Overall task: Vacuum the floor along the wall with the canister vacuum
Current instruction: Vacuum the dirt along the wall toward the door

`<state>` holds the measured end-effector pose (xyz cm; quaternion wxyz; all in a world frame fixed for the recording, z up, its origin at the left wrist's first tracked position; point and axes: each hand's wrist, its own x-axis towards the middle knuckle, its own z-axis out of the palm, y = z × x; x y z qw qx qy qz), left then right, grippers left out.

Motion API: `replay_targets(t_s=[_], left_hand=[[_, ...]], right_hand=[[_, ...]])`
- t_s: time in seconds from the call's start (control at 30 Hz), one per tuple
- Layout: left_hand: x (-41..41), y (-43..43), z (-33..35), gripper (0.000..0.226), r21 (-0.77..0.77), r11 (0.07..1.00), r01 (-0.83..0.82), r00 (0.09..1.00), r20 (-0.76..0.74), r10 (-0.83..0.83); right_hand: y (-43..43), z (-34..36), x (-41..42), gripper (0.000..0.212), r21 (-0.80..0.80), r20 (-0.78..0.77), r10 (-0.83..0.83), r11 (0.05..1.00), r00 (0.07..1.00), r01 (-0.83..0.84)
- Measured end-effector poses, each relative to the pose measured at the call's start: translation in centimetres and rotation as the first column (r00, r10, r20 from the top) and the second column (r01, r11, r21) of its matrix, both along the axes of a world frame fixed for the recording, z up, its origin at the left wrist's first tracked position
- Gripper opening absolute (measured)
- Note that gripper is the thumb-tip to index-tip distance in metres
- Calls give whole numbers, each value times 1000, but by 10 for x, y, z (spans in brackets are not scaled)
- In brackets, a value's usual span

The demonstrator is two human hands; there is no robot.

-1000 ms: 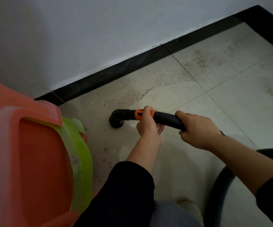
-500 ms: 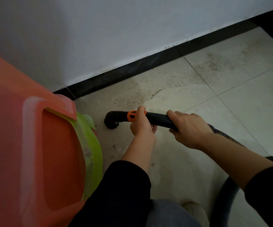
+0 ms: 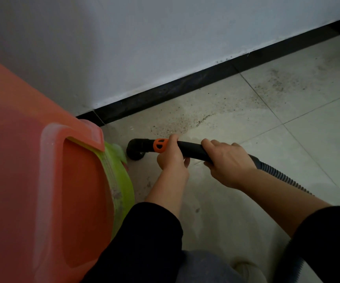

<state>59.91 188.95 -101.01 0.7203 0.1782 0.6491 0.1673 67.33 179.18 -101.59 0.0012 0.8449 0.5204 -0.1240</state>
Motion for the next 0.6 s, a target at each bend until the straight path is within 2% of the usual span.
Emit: replay_targets(t_s=[0.17,0.3,0.47,0.6], left_hand=[[0,6,-4,28,19,1000,-16,1000,-14,16],[3,9,-4,23,35,999,-3,999,-43,4],[3,12,-7,31,58,998,-13,999,-48,16],[5,15,-9,26,58,998,-14,999,-38,16]], right_hand=[[6,-4,-2,27,20,20,5,1000,1000,-6],[10,-5,2,26,-2,-31,-11,1000,999,11],[16,-4,3,23,-15,-84,-33,999,996,32],[19,-6,-1,24,19,-26,-42,999,999,42]])
